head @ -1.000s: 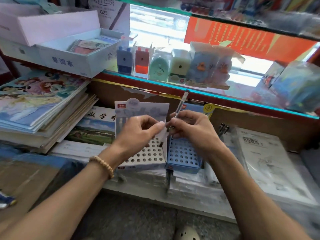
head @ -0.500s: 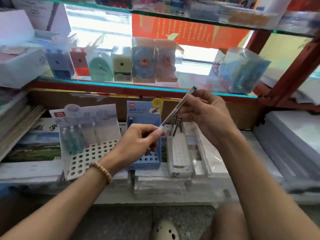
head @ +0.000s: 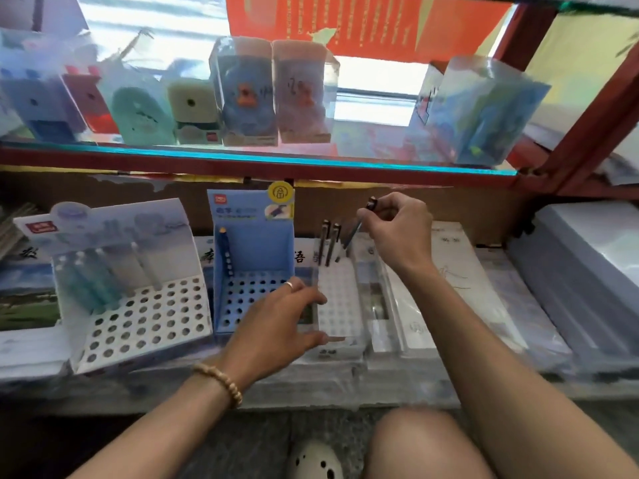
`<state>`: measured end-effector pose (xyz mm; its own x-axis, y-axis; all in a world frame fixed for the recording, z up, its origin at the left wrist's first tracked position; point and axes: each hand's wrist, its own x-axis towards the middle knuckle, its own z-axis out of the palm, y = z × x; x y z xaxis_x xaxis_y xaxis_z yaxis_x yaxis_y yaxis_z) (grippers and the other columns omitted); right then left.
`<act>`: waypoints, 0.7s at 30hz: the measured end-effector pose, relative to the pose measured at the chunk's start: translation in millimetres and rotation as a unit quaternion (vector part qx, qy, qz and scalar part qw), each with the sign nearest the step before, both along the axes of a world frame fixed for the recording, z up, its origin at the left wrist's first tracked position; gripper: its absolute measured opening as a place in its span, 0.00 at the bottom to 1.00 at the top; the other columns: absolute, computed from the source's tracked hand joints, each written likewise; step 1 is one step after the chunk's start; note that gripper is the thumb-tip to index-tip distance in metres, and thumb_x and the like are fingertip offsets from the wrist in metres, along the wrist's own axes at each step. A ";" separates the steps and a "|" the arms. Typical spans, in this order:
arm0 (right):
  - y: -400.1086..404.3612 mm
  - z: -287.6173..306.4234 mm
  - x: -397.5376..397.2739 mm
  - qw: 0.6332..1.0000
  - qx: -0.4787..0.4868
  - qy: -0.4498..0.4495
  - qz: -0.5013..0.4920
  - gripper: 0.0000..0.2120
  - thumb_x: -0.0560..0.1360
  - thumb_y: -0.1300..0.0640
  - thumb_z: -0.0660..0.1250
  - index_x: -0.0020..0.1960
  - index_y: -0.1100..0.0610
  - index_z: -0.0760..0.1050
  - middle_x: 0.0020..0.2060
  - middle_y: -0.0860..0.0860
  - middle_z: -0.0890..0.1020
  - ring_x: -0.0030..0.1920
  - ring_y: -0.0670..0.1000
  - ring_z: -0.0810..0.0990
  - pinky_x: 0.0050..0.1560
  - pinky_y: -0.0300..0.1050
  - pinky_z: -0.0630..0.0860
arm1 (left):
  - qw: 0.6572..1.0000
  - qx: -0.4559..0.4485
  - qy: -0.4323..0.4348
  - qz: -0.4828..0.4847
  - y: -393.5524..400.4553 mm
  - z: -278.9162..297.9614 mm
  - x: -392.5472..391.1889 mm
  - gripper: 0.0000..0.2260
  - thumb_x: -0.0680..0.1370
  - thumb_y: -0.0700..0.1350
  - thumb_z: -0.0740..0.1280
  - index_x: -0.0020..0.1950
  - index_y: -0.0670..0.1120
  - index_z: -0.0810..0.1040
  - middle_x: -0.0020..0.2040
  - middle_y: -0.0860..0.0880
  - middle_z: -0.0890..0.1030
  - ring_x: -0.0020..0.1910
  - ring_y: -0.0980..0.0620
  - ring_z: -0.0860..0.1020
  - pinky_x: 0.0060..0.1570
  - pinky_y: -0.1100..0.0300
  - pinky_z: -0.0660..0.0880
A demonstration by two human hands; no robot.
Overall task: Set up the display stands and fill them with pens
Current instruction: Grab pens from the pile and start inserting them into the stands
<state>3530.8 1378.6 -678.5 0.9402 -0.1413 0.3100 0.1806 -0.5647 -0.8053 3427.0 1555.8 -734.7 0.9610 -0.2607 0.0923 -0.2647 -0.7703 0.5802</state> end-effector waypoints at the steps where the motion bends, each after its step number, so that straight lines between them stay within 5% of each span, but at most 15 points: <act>1: 1.1 -5.3 4.0 1.000 -0.002 0.005 0.000 0.04 0.74 0.56 0.75 0.46 0.53 0.80 0.37 0.44 0.81 0.39 0.43 0.82 0.47 0.48 0.83 | 1.000 -0.003 -0.005 0.002 -1.8 -1.8 1.5 0.23 0.73 0.56 0.74 0.66 0.54 0.75 0.55 0.60 0.72 0.52 0.58 0.75 0.53 0.56 0.76; 21: 14.5 -31.4 19.1 0.997 -0.082 0.000 0.009 0.04 0.75 0.56 0.73 0.46 0.54 0.79 0.34 0.41 0.76 0.36 0.38 0.76 0.35 0.27 0.68 | 0.998 -0.056 -0.010 0.029 -1.7 -16.8 4.0 0.21 0.72 0.54 0.75 0.63 0.53 0.77 0.50 0.63 0.71 0.51 0.60 0.75 0.51 0.60 0.76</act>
<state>3549.9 1393.1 -709.9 0.9423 -0.0726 0.3267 0.1910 -0.6851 -0.7029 3431.1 1554.0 -751.5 0.9721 -0.1912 0.1360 -0.2329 -0.7157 0.6584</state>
